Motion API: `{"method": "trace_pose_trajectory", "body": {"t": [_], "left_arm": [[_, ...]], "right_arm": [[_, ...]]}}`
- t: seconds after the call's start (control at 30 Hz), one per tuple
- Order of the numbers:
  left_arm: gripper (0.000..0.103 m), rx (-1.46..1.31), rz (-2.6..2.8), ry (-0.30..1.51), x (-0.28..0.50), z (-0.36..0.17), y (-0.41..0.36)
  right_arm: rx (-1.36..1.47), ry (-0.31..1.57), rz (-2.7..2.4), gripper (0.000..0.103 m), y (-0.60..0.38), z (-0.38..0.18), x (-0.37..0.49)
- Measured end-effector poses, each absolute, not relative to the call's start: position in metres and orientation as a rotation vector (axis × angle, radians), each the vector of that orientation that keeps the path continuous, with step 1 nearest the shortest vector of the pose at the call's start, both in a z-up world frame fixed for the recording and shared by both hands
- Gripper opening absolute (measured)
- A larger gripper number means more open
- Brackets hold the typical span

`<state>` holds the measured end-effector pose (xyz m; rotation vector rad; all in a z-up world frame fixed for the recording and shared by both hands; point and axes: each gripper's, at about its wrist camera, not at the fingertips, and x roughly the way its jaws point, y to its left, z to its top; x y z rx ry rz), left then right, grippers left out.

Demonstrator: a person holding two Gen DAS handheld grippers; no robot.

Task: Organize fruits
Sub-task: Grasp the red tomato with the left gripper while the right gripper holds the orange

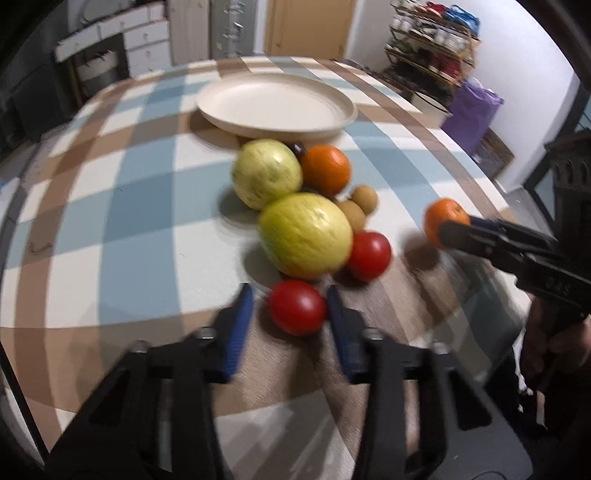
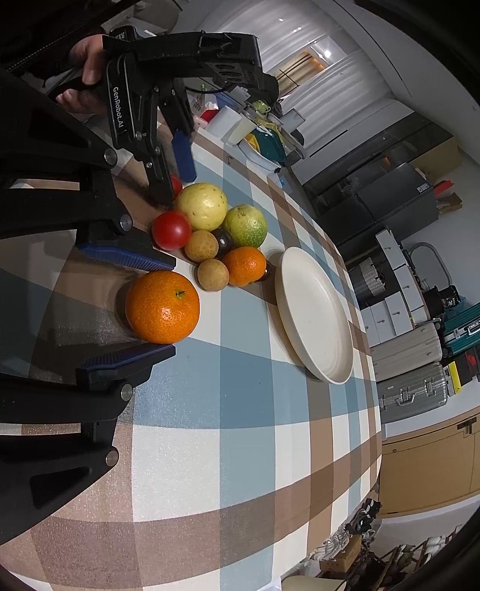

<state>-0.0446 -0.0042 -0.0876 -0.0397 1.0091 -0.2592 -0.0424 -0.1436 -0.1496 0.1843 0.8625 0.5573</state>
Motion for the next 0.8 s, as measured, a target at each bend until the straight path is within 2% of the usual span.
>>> {"method": "trace_pose_trajectory", "body": {"t": [0.43, 0.8], "left_arm": [[0.027, -0.142, -0.342, 1.012, -0.059, -0.080, 0.010], [0.027, -0.198, -0.365, 0.935, -0.028, -0.030, 0.031]], "right_arm": [[0.186, 0.840, 0.577, 0.040, -0.141, -0.141, -0.043], [0.225, 0.792, 0.610, 0.040, -0.138, -0.109, -0.019]]}}
